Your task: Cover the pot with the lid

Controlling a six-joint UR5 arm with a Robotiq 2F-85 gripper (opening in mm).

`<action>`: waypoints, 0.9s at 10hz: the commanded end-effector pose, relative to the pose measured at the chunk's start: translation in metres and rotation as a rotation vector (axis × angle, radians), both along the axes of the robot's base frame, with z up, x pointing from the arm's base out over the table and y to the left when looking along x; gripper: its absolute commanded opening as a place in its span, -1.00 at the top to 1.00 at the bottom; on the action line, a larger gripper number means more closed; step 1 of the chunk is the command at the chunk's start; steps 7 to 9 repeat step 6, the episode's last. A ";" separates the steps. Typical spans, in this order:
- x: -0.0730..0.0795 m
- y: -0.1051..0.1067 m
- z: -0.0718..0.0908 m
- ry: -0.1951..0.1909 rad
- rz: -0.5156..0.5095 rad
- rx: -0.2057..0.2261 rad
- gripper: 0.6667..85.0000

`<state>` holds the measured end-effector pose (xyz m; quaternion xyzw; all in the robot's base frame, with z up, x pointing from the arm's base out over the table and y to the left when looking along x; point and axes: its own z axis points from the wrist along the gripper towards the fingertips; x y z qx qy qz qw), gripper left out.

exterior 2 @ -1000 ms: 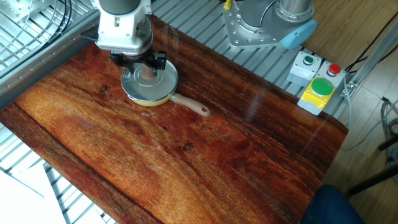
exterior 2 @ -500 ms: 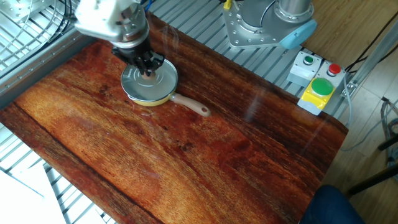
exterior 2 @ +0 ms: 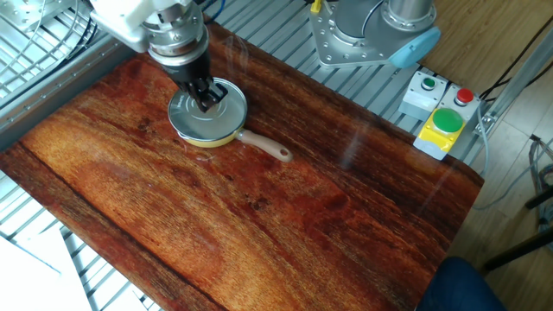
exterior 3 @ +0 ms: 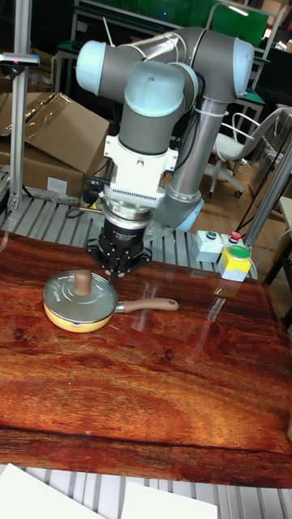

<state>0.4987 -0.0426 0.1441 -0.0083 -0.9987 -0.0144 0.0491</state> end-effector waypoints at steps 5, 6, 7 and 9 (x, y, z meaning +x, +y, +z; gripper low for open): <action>0.012 0.019 0.000 -0.029 -0.052 0.053 0.98; 0.012 0.021 0.000 -0.031 -0.049 0.058 0.98; 0.012 0.021 0.000 -0.031 -0.049 0.058 0.98; 0.012 0.021 0.000 -0.031 -0.049 0.058 0.98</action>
